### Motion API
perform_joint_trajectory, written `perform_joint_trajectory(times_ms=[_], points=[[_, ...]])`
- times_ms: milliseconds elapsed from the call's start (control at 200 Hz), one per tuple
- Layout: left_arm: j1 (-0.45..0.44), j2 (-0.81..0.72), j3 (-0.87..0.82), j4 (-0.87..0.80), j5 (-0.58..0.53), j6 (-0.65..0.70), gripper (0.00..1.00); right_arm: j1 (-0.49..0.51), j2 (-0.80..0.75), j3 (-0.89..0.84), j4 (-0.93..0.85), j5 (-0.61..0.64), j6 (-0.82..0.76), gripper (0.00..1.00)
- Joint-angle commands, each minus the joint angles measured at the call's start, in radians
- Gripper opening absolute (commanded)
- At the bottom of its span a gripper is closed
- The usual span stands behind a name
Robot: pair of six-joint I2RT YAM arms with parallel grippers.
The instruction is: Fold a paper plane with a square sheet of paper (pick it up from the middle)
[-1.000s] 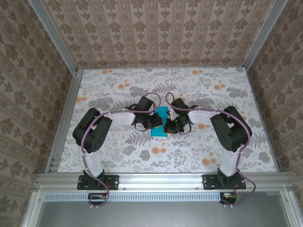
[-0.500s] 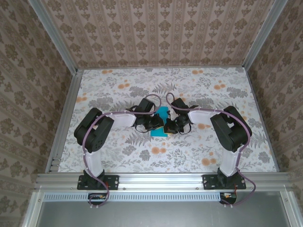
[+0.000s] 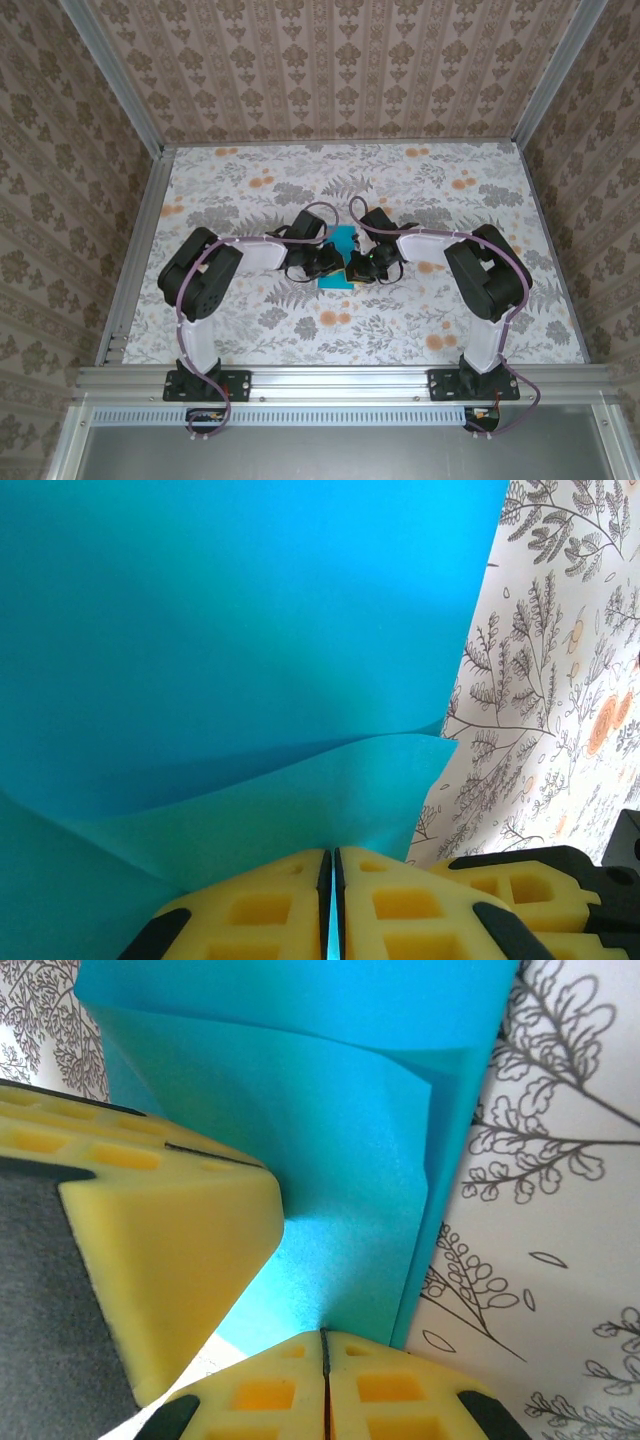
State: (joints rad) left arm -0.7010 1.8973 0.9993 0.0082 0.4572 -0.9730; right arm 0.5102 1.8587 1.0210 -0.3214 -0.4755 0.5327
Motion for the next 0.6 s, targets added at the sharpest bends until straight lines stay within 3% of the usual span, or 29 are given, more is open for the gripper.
perform_joint_trajectory(times_ms=[0, 595], points=[[0.041, 0.026, 0.0, -0.061, -0.053, 0.028, 0.14, 0.001, 0.047, -0.051, -0.137, 0.175, -0.028, 0.09], [0.156, 0.051, 0.073, -0.158, -0.066, 0.126, 0.15, 0.001, 0.051, -0.052, -0.134, 0.181, -0.03, 0.1]])
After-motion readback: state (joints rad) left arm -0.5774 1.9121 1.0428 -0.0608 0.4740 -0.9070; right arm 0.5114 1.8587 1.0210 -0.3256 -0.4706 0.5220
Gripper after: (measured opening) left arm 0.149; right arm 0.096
